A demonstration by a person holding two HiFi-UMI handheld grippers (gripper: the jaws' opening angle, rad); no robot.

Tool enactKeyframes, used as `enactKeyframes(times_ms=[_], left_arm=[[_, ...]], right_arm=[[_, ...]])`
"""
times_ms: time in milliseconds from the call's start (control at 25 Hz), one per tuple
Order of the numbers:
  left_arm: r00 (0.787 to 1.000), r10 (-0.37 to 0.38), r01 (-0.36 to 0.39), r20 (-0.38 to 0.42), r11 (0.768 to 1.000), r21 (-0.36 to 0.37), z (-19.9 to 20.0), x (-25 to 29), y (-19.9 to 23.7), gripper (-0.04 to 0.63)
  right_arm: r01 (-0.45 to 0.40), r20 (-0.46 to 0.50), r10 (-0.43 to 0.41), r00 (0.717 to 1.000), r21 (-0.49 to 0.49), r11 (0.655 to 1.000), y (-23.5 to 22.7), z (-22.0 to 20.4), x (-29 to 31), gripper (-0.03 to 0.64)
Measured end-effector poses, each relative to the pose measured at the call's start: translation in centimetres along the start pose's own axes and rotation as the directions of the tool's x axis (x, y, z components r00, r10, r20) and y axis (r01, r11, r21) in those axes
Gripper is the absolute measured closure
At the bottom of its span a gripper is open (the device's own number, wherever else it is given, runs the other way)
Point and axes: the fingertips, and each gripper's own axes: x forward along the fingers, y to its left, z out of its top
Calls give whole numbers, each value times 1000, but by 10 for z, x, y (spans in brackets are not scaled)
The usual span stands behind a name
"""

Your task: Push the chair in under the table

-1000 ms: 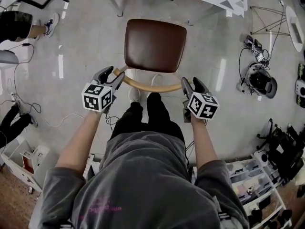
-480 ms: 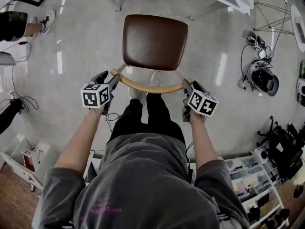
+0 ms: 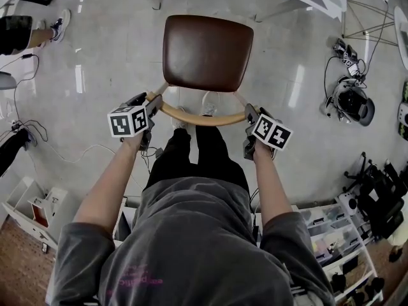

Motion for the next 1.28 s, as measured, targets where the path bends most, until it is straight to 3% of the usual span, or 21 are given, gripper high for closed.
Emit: enactKeyframes(times_ms=[280,440,600,800,1080,1280], left_arm=[[999,-24,19,-43,994,-104,-3,19,0,339],[997,-24,7,-80,980,-198,-8,29,1,339],[991,-7,-26,-134,971,-239,-12,36,4,336],[973,-62,-32,-222,917,-397,-24,47,7,311],[970,-79,-40,-230,881,-471,-28,57,9,299],[970,-76,-49,-231,868,-493,-30,61,11,295]], right_arm=[[1,-39,1,999,50,999,-1,-1,17,402],[-5,-91,18,996,143,990,-2,-7,30,402],[21,-134,8,991,213,977,-4,-13,39,402],[36,-193,22,981,293,955,-7,-22,51,390],[59,-222,10,975,302,951,-11,-24,64,385],[53,-225,17,974,303,951,-10,-25,65,385]])
